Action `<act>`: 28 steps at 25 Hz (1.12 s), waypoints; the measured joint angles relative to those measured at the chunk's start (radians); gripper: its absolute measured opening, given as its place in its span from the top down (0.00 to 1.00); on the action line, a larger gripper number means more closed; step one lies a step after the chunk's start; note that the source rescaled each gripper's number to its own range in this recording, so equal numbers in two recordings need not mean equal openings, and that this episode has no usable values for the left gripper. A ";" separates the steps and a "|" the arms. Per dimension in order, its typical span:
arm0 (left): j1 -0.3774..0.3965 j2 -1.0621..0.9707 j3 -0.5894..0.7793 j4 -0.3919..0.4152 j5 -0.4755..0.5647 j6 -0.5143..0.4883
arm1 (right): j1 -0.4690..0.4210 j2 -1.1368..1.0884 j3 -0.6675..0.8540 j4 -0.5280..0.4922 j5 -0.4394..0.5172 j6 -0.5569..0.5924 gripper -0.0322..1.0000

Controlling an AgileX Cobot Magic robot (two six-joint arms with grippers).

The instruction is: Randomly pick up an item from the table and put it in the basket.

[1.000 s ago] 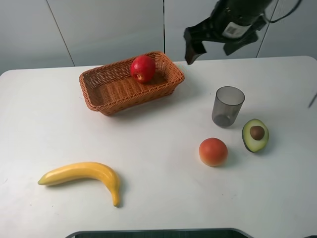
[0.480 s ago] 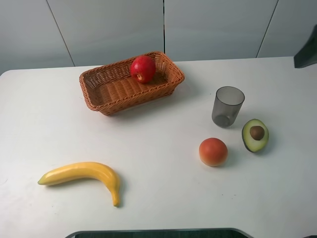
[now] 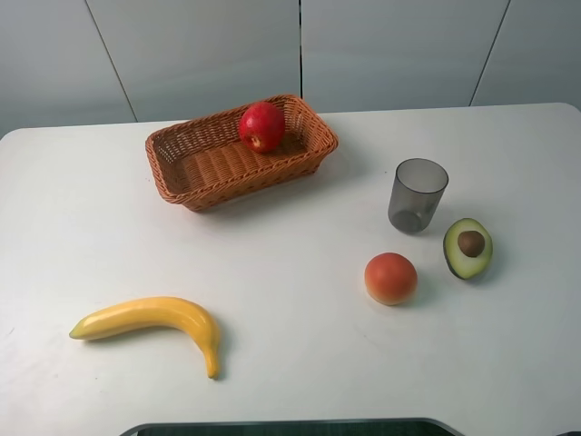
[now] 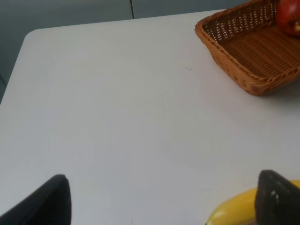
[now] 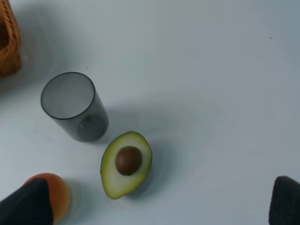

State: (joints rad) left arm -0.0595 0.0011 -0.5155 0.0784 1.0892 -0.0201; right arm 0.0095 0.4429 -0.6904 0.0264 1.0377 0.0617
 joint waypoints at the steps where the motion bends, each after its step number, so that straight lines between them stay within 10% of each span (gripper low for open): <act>1: 0.000 0.000 0.000 0.000 0.000 0.000 | 0.000 -0.038 0.000 0.000 0.022 0.000 0.00; 28: 0.000 0.000 0.000 0.000 0.000 -0.002 | -0.010 -0.440 0.148 0.036 0.141 -0.078 0.00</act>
State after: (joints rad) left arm -0.0595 0.0011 -0.5155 0.0784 1.0892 -0.0222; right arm 0.0000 0.0026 -0.5420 0.0629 1.1783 -0.0162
